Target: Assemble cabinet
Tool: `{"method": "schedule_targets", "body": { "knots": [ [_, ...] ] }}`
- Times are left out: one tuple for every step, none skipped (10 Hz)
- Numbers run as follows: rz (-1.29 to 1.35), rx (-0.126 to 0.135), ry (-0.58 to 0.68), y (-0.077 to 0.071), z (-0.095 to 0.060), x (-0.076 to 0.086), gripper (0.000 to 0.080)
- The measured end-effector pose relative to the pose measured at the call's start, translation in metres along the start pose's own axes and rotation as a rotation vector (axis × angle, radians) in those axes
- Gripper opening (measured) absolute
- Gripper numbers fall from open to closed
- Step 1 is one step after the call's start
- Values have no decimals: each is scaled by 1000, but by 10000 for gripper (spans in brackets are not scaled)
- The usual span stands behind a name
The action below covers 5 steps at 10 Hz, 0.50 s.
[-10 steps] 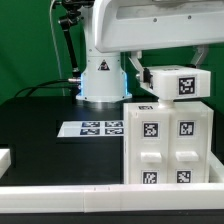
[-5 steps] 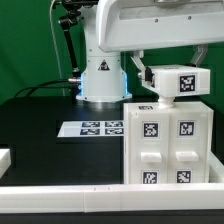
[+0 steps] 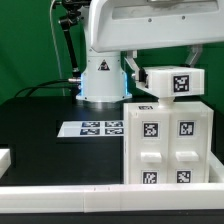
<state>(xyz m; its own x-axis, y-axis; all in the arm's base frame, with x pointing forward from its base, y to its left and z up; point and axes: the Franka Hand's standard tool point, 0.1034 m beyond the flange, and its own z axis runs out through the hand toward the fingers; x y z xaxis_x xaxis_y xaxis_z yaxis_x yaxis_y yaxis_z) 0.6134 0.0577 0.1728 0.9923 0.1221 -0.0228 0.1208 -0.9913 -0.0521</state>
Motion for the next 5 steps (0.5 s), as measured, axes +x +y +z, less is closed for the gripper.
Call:
{"method": "schedule_targets", "body": {
  "knots": [
    [0, 0, 3, 1, 0, 2, 563],
    [0, -1, 4, 2, 0, 4, 563],
    [0, -1, 6, 2, 0, 5, 563],
    [0, -1, 6, 2, 0, 6, 563],
    [0, -2, 15, 3, 0, 7, 563]
  ]
}}
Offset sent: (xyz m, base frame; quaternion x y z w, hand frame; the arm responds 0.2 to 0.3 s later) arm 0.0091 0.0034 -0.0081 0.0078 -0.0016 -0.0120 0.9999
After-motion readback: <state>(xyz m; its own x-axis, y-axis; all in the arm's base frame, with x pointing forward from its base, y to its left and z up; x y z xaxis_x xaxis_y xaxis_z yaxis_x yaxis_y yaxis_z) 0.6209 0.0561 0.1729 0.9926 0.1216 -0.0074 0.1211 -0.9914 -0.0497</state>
